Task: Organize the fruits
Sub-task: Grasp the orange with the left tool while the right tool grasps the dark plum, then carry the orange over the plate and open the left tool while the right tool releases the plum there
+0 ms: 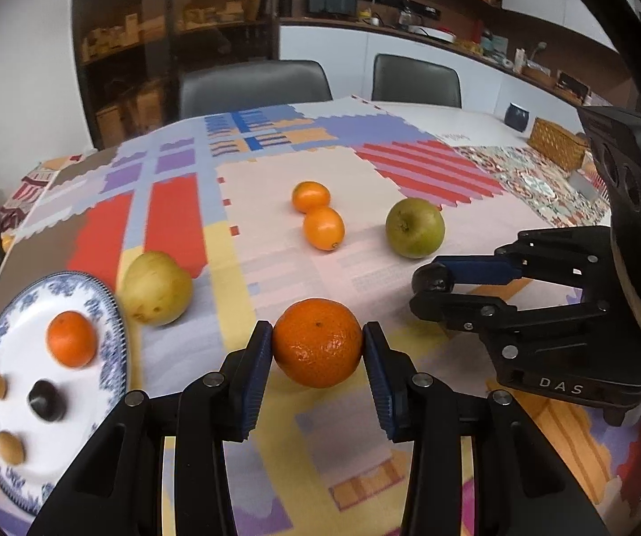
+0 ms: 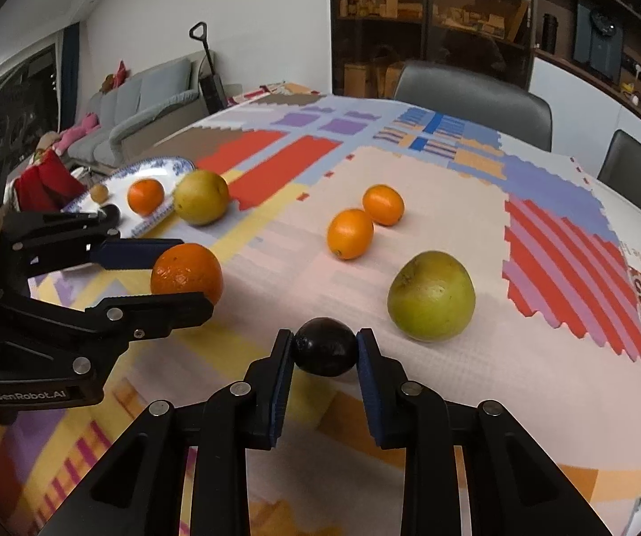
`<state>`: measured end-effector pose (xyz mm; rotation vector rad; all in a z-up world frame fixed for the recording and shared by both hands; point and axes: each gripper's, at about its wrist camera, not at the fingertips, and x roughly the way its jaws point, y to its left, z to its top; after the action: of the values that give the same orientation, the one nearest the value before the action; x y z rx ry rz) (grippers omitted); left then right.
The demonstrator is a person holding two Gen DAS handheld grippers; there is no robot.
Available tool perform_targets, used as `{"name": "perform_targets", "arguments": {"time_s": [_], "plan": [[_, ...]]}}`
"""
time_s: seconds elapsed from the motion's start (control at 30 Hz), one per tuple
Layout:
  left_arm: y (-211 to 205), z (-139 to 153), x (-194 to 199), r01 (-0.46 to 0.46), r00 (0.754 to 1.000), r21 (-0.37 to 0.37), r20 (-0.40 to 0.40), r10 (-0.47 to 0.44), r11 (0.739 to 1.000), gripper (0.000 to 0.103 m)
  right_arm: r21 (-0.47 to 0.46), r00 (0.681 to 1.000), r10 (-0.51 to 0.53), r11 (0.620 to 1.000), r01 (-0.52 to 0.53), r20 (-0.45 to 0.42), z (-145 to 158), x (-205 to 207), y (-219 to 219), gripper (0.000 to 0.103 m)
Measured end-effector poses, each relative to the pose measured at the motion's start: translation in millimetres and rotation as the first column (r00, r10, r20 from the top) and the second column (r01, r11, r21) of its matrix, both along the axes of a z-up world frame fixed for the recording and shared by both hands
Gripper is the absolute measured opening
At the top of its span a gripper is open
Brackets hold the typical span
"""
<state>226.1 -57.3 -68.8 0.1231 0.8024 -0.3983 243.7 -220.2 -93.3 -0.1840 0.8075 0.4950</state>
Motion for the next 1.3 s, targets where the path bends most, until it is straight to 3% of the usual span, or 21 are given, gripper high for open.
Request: {"name": "perform_targets", "arguments": {"time_s": [0.53, 0.9, 1.3], "plan": [[54, 36, -54, -0.140, 0.988, -0.032, 0.060, 0.141, 0.990, 0.040, 0.050, 0.997, 0.019, 0.999, -0.022, 0.073, 43, -48, 41, 0.030], [107, 53, -79, -0.257, 0.961, -0.031, 0.097, 0.258, 0.966, 0.040, 0.092, 0.991, 0.058, 0.993, -0.070, 0.121, 69, -64, 86, 0.030], [163, 57, -79, -0.352, 0.929, -0.004, 0.119, 0.350, 0.936, 0.040, 0.099, 0.984, 0.116, 0.987, -0.130, 0.137, 80, -56, 144, 0.030]]}}
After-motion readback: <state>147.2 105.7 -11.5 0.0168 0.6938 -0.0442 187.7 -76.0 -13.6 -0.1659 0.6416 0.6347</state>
